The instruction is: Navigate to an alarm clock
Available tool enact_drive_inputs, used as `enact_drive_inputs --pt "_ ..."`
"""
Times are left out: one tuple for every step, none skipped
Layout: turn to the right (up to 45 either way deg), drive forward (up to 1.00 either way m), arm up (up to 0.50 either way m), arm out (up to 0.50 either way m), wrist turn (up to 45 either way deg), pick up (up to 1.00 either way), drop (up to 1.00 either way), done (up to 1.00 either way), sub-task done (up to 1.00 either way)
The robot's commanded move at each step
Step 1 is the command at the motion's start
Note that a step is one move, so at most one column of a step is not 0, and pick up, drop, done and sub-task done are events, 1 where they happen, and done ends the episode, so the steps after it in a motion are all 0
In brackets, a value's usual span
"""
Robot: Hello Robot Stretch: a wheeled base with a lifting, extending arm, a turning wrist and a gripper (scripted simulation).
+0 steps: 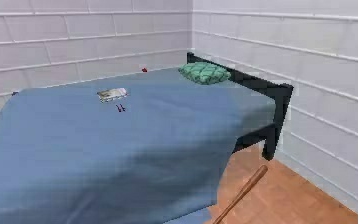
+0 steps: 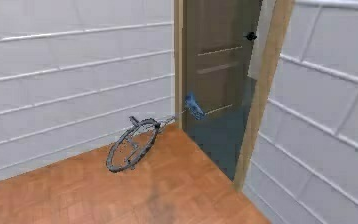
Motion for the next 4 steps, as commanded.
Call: enact_drive_inputs --pt "-45.0 0.00 0.00 0.00 0.0 0.00 0.00 0.00 0.00" --pt "-45.0 0.00 0.00 0.00 0.0 0.00 0.00 0.00 0.00" --pt "-21.0 0.00 0.00 0.00 0.0 0.00 0.00 0.00 0.00" --pt "0.0 0.90 0.00 0.00 0.0 0.00 0.00 0.00 0.00"
